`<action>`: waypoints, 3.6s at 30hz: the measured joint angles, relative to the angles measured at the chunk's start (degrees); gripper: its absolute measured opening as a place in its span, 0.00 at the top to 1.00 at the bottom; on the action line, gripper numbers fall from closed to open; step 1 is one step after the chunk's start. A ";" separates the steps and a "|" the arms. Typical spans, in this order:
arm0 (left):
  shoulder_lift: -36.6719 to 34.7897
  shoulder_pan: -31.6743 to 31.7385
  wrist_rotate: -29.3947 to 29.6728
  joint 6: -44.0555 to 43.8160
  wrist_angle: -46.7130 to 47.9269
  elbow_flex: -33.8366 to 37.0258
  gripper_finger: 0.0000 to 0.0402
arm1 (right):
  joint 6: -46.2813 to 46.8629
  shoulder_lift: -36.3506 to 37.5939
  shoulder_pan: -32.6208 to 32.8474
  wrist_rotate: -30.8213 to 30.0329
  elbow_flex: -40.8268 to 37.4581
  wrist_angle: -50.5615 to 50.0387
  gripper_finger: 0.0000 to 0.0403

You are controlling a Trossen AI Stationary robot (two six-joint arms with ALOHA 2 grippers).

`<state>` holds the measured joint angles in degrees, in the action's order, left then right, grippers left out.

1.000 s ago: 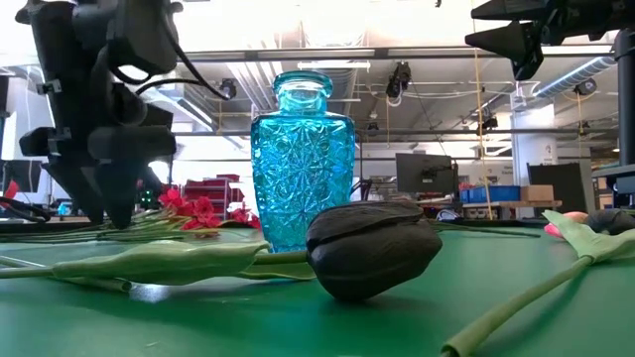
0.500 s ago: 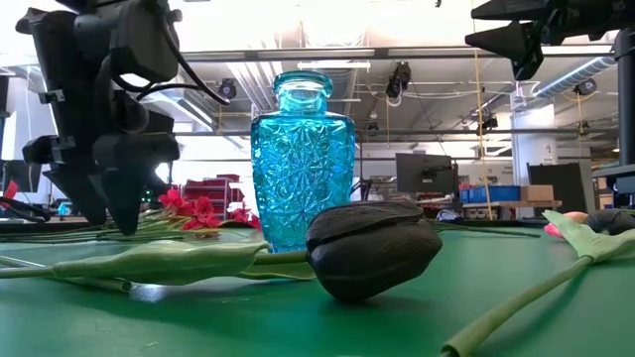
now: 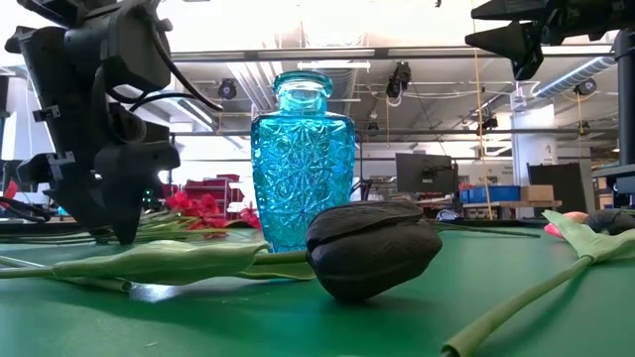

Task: Sort flowers into vase by color
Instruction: Put the left red flowers into the purple vase

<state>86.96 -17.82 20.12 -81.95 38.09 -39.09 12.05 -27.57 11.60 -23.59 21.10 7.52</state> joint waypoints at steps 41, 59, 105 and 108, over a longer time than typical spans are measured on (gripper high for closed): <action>-31.82 0.20 22.04 47.34 -18.06 -5.57 1.00 | 0.87 0.00 0.00 -0.02 -0.02 -1.30 0.51; -22.82 24.31 -20.70 92.05 -90.58 7.56 1.00 | -16.25 0.00 -0.02 -11.04 -0.02 2.62 0.51; 9.78 35.27 -16.00 80.06 -128.09 4.61 1.00 | -18.43 0.00 -0.28 -10.98 -0.70 4.74 0.51; 11.04 36.09 -14.15 76.74 -128.09 4.53 1.00 | -17.93 0.00 -0.28 -10.97 -0.70 4.75 0.51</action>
<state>97.99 18.27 5.97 -5.21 -90.01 -34.56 -5.87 -27.57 11.31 -34.57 20.40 12.27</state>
